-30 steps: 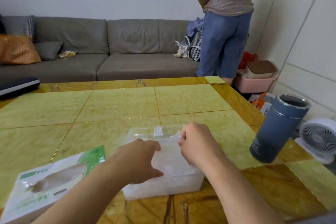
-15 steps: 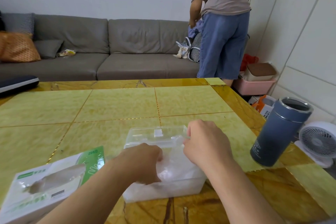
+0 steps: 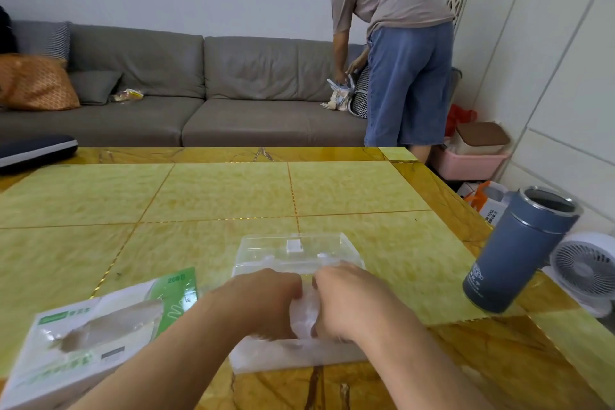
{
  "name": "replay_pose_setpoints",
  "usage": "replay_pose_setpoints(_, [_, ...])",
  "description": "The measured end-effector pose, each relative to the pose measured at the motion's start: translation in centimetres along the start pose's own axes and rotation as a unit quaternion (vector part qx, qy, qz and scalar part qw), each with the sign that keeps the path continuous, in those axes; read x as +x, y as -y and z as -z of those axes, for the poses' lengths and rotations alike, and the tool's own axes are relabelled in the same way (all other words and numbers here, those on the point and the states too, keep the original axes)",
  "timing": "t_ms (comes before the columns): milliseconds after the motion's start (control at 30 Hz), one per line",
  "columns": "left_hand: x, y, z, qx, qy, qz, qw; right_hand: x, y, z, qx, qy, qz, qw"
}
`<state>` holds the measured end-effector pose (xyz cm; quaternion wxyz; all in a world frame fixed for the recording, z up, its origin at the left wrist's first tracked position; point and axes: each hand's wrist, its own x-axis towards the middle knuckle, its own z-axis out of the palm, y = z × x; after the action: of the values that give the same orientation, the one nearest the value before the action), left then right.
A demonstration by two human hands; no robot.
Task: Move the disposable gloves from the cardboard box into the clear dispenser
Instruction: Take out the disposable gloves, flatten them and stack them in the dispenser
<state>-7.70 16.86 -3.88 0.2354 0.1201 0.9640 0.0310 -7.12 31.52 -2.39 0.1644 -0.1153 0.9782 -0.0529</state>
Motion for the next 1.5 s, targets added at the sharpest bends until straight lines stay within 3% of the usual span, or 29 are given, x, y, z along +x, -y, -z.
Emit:
replay_pose_setpoints(233, [-0.6, -0.4, 1.3, -0.020, 0.036, 0.014, 0.999, 3.3, 0.2, -0.4, -0.044, 0.137, -0.032, 0.989])
replay_pose_setpoints(400, [-1.3, -1.4, 1.1, 0.022, -0.138, 0.014, 0.990, 4.4, 0.2, -1.2, -0.056, 0.159, 0.002, 0.986])
replay_pose_setpoints(467, [-1.1, -1.9, 1.0, 0.029, -0.152, 0.032, 0.987, 4.5, 0.2, -1.4, -0.066, 0.149, 0.002, 0.987])
replay_pose_setpoints(833, [0.3, -2.2, 0.1, -0.004, 0.062, 0.141, 0.988, 3.7, -0.1, -1.1, -0.022, 0.136, -0.042, 0.990])
replay_pose_setpoints(1033, [1.4, -1.1, -0.2, 0.010, 0.113, 0.104, 0.988, 2.7, 0.4, -0.4, 0.012, 0.157, -0.070, 0.985])
replay_pose_setpoints(1233, [-0.5, -0.5, 0.1, -0.044, 0.035, 0.062, 0.996, 1.9, 0.4, -1.0, 0.064, 0.086, -0.070, 0.992])
replay_pose_setpoints(1367, [-2.8, -1.7, 0.5, -0.010, -0.002, 0.056, 0.998, 0.7, 0.5, -0.9, 0.056, 0.016, -0.042, 0.997])
replay_pose_setpoints(1500, [-4.2, -1.0, 0.0, -0.082, -0.084, 0.048, 0.992, 0.3, 1.0, -0.9, 0.037, -0.016, -0.035, 0.999])
